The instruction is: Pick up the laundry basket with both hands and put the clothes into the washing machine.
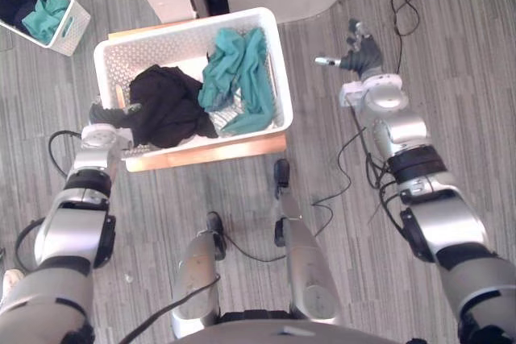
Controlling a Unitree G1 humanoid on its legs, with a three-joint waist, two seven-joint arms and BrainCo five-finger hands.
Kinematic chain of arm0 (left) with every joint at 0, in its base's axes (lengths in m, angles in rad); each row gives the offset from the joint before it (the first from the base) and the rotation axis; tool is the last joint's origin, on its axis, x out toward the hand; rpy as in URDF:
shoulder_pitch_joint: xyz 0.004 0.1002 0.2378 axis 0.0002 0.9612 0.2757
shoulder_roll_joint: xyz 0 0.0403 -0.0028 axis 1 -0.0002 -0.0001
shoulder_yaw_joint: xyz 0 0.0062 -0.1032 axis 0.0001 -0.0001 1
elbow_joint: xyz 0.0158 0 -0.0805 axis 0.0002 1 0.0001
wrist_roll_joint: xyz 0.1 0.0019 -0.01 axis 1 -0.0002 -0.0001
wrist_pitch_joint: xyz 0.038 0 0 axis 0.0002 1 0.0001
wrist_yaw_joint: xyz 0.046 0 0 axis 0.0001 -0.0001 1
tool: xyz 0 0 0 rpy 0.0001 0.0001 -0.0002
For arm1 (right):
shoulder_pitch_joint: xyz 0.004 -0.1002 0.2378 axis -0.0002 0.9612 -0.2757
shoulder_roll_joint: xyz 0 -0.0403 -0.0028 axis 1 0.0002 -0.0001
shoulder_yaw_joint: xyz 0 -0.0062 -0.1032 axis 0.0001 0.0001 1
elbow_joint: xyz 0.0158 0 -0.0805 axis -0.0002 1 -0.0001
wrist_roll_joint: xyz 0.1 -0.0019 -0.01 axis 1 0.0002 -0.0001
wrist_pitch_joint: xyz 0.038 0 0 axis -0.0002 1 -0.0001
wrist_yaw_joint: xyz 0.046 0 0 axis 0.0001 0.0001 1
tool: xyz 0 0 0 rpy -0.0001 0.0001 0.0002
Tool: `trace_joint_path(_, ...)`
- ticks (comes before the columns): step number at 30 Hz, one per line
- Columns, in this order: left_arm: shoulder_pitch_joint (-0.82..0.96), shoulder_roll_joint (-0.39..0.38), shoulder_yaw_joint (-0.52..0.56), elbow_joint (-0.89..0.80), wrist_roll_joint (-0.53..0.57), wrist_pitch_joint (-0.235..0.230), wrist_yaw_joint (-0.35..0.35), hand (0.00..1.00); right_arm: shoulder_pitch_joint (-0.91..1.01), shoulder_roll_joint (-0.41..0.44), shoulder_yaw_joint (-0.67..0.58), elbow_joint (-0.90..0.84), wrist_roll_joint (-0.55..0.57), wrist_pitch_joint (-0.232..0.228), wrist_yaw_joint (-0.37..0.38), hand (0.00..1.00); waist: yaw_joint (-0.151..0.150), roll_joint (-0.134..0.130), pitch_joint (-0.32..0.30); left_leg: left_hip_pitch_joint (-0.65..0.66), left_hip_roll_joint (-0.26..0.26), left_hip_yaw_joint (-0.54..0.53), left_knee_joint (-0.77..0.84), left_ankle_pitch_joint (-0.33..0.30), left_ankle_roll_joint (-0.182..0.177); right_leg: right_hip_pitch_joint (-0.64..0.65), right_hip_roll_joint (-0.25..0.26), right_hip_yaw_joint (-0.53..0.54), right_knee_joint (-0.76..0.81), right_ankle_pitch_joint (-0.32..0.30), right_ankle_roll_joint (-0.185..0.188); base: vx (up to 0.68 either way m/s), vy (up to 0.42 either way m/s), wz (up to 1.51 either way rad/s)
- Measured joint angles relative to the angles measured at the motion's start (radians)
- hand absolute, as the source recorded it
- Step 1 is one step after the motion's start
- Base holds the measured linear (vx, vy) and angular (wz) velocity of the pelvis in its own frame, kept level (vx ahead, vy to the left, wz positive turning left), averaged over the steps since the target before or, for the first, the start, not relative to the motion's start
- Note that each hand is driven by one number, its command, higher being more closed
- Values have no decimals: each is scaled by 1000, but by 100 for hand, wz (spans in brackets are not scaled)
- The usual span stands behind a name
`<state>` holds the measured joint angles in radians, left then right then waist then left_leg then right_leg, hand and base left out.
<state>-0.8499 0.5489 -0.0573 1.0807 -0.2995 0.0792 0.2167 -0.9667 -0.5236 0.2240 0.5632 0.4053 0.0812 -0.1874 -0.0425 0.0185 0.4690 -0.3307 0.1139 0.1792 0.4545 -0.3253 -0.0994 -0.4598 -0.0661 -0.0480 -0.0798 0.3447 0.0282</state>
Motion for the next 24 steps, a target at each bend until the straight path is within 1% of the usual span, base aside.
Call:
trace_joint_path(6,0,-1,-2,0,-1,0,0,0,0,12,13,-1,0,0,4,0,2,-1,0,-7,3,0,17,-5,-2,-1,1,3,0,2,2,-107,11,-1)
trace_joint_path(9,0,-1,-3,0,-1,0,2,0,0,46,42,7,-14,3,9,0,2,-1,1,-9,3,0,17,-5,-2,-2,1,3,0,2,2,-95,14,0)
trace_joint_path(12,-5,-4,-5,-2,-1,-3,2,0,0,87,49,57,-22,7,17,0,7,-1,0,-14,3,-3,18,-5,-2,-5,1,0,0,2,2,-99,11,2)
trace_joint_path(14,-16,-11,-6,-5,-4,-7,2,0,0,105,52,128,-58,16,35,0,16,-1,0,-21,3,-5,20,-5,-2,-11,0,-2,0,3,4,-111,15,3)
trace_joint_path(18,-19,-12,-5,-9,-14,-14,19,0,-5,112,48,156,-61,22,34,0,16,-1,0,-30,3,-14,21,-4,-3,-14,-1,-10,0,3,4,-102,20,6)
trace_joint_path(20,-21,-13,-6,-10,-14,-17,20,0,-8,120,47,167,-91,23,33,0,17,-1,0,-34,3,-17,21,-3,-3,-16,-1,-13,0,3,4,-110,17,3)
trace_joint_path(22,-23,-12,-6,-10,-19,-21,25,0,-9,145,71,189,-139,31,34,0,18,-1,0,-37,4,-17,19,-1,-5,-20,-1,-13,0,3,5,-109,13,0)
trace_joint_path(24,-27,-6,-6,-11,-22,-22,38,0,-8,181,66,210,-138,33,25,0,20,-2,-2,-47,4,-17,17,3,-5,-31,-1,-13,3,4,5,-84,4,2)
